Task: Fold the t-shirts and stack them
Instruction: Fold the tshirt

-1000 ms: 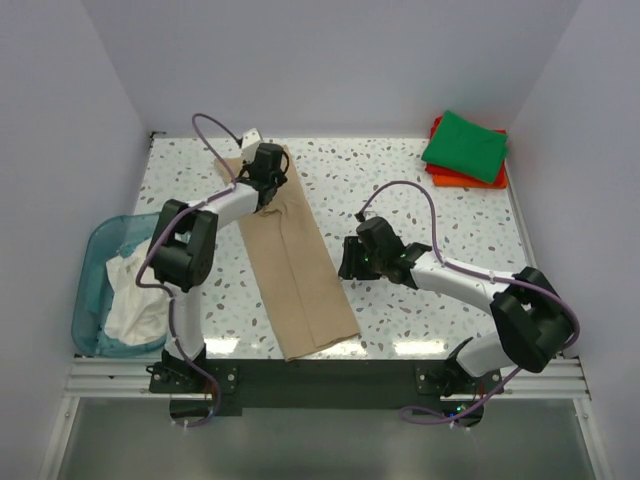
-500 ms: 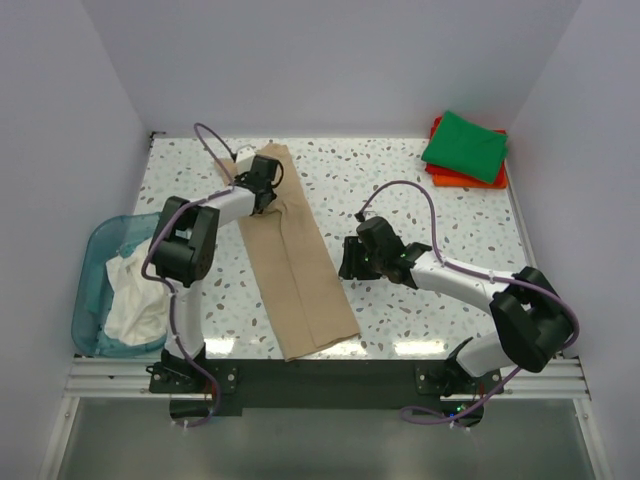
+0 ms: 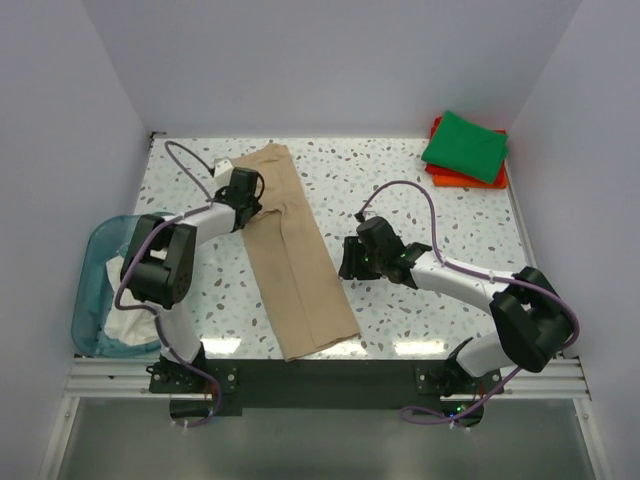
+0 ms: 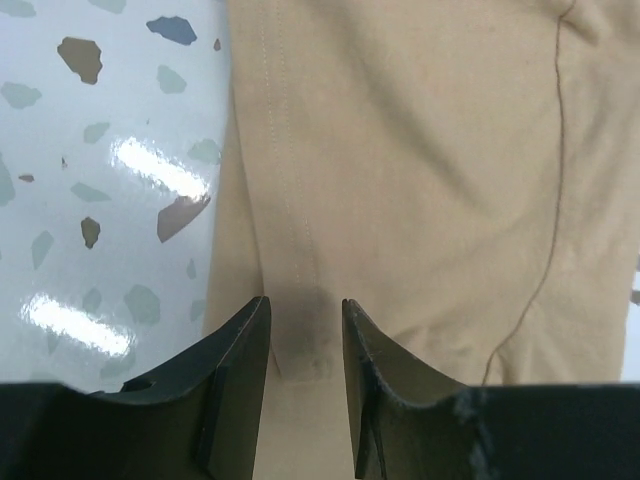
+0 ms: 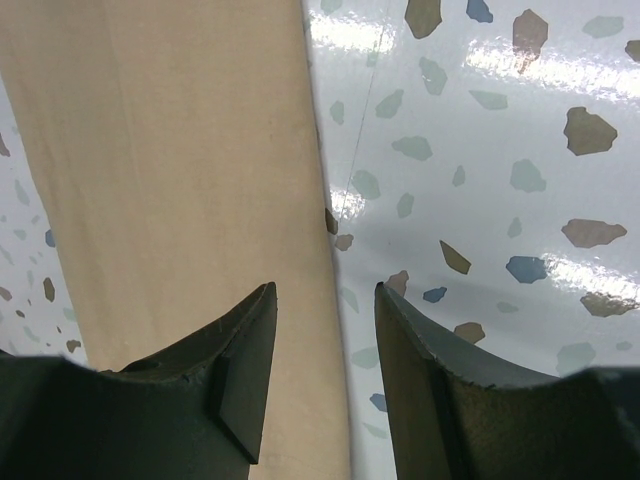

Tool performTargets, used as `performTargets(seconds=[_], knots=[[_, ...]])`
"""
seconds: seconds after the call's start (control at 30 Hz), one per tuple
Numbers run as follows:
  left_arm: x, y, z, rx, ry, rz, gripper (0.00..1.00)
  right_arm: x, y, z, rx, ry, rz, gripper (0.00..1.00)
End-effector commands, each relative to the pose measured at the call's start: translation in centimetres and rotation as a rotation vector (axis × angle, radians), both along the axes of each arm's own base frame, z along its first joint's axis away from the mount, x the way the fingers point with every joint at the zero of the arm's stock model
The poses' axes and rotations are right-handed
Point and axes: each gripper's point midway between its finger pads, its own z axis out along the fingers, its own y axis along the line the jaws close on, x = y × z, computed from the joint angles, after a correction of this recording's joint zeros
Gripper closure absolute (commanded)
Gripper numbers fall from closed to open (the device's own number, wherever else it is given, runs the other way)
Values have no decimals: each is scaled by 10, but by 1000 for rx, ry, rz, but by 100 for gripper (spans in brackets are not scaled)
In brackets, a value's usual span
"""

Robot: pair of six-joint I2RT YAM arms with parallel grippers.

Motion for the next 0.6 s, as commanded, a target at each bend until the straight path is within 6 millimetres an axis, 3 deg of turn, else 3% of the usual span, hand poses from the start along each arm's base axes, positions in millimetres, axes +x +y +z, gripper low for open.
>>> performTargets(seconds=[0.0,0.2,0.23,0.27,0.33,0.53,0.57], knots=[[7,-14,44,-122,-164,-28,60,6,2,4,-10,-31,23,52],[-23,-37,38,-231,-127,-119,58,-8,-6,-12,-102,-1,85,50],[-37,-41,28,-240,-97,-126,58,-13,-8,-16,-123,3,94,49],[-44,-44,36,-252,-112,-139,57,-18,-9,-17,-128,12,102,49],[-64,-49,32,-266,-85,-150,51,-33,-8,-20,-121,31,128,49],[-154,-49,8,-289,55,-178,48,-83,-2,-18,-113,57,223,48],[-163,-49,15,-302,48,-172,48,-90,-4,-21,-118,74,233,48]])
